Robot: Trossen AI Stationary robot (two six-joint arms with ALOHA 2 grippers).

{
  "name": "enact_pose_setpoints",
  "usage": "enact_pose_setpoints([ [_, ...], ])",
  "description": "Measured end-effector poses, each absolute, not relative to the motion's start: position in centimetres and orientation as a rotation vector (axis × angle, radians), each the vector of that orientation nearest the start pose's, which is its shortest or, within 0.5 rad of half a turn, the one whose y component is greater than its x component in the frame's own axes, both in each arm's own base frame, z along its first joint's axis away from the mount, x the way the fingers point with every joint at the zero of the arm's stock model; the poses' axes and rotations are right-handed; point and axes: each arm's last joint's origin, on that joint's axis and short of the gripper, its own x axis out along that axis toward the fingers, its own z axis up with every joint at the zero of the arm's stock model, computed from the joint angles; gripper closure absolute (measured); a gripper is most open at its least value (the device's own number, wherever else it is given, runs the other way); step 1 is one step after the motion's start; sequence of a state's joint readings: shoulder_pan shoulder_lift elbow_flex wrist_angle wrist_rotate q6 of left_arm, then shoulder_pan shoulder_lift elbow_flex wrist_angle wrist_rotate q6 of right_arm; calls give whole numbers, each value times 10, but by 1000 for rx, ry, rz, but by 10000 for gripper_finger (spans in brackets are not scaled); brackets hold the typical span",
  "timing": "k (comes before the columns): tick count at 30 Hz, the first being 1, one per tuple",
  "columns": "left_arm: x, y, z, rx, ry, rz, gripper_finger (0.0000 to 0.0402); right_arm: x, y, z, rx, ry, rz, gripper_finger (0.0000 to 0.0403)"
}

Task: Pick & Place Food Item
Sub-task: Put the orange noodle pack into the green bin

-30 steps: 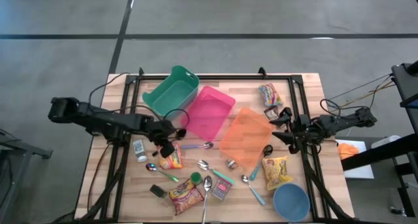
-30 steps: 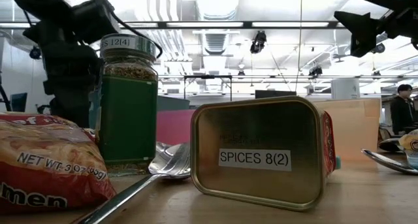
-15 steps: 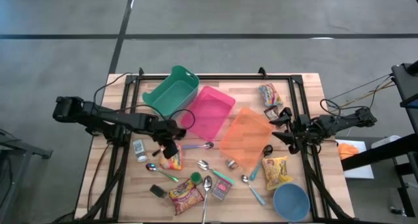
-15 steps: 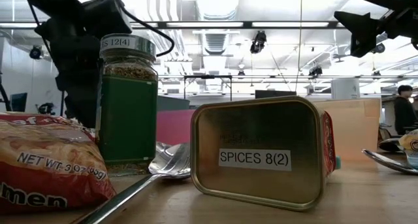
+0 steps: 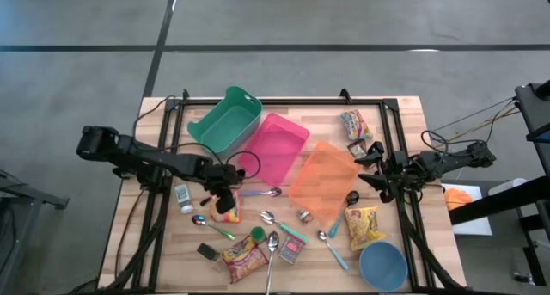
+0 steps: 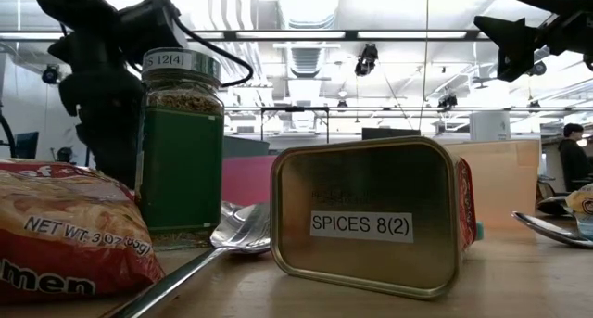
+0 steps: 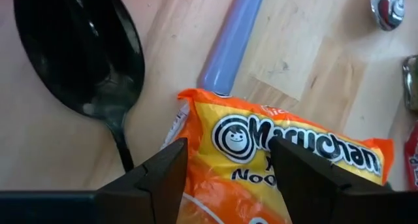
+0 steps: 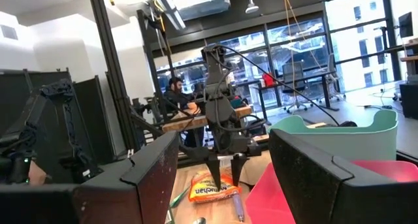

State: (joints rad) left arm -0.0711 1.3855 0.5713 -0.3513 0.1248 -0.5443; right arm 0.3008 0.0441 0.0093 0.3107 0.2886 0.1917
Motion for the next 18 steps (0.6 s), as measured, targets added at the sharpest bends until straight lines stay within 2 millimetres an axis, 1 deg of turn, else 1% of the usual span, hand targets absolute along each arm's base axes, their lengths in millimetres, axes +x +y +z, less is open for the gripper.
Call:
enact_pose_setpoints([
  [4,223,-19,137,-528,1163,185,179,93,20,193,271,-263,37,168],
  [14,225,-19,132,-527,1166,191,180,94,20,192,288,-258,38,168],
  [18,227,-19,126,-523,1186,198,195,94,20,192,288,-258,39,168],
])
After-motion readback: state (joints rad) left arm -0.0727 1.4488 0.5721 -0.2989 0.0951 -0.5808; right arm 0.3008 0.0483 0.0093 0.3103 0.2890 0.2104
